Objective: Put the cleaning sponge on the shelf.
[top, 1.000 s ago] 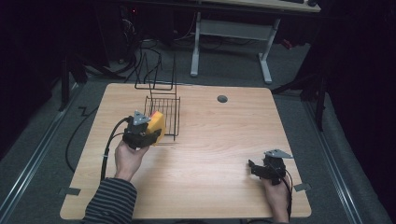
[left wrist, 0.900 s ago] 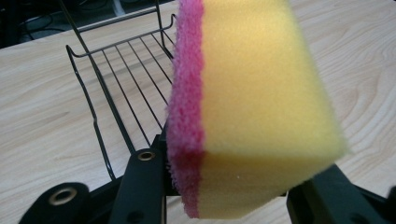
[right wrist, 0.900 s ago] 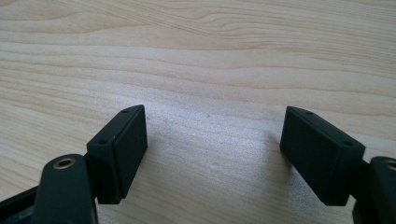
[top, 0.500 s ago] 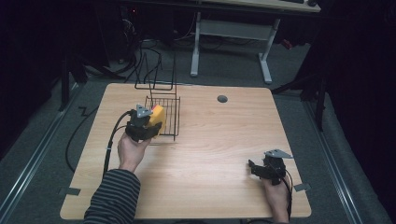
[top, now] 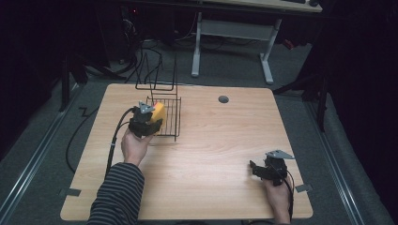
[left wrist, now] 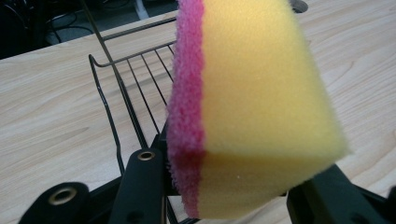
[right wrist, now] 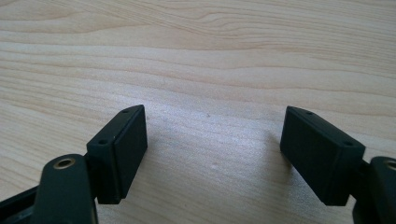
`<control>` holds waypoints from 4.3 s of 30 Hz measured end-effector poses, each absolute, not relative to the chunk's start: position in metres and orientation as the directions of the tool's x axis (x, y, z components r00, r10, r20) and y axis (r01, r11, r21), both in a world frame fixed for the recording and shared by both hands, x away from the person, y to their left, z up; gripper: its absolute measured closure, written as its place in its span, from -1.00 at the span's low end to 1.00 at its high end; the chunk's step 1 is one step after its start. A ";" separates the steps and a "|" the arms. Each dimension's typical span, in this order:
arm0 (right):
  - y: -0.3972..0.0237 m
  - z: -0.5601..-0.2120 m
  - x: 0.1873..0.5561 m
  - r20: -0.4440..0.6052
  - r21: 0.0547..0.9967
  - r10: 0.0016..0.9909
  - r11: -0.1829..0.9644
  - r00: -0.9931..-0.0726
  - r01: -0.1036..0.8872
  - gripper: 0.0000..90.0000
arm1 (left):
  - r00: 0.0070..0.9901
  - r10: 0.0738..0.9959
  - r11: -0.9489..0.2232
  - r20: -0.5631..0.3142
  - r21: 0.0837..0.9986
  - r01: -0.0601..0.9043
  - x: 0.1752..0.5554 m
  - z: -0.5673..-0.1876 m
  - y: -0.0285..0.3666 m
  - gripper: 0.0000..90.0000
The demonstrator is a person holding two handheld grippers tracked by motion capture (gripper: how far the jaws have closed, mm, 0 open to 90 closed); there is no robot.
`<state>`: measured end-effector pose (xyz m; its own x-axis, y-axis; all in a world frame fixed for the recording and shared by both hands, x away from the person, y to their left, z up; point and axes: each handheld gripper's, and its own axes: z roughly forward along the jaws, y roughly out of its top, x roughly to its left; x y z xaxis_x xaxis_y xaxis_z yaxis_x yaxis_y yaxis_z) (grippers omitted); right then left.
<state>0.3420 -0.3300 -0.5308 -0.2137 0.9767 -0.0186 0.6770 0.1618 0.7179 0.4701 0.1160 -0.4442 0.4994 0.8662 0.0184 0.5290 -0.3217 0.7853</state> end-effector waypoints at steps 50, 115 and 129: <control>-0.330 -0.531 0.342 -0.019 0.716 0.977 0.162 -0.213 0.679 -0.48 | 0.454 0.891 -0.302 0.017 0.768 0.564 0.493 -0.467 0.116 0.31; -0.330 -0.531 0.342 -0.019 0.716 0.977 0.162 -0.214 0.679 -0.48 | 0.479 0.877 -0.263 -0.040 0.794 0.548 0.440 -0.448 0.148 -0.69; -0.330 -0.531 0.342 -0.019 0.716 0.977 0.162 -0.214 0.679 -0.48 | 0.480 0.875 -0.235 -0.060 0.814 0.531 0.421 -0.443 0.160 -0.68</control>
<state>0.3419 -0.3299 -0.5307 -0.2141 0.9766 -0.0187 0.6787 0.1625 0.7162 0.4213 0.1596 -0.4430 0.4801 0.8752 -0.0603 0.5312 -0.2353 0.8139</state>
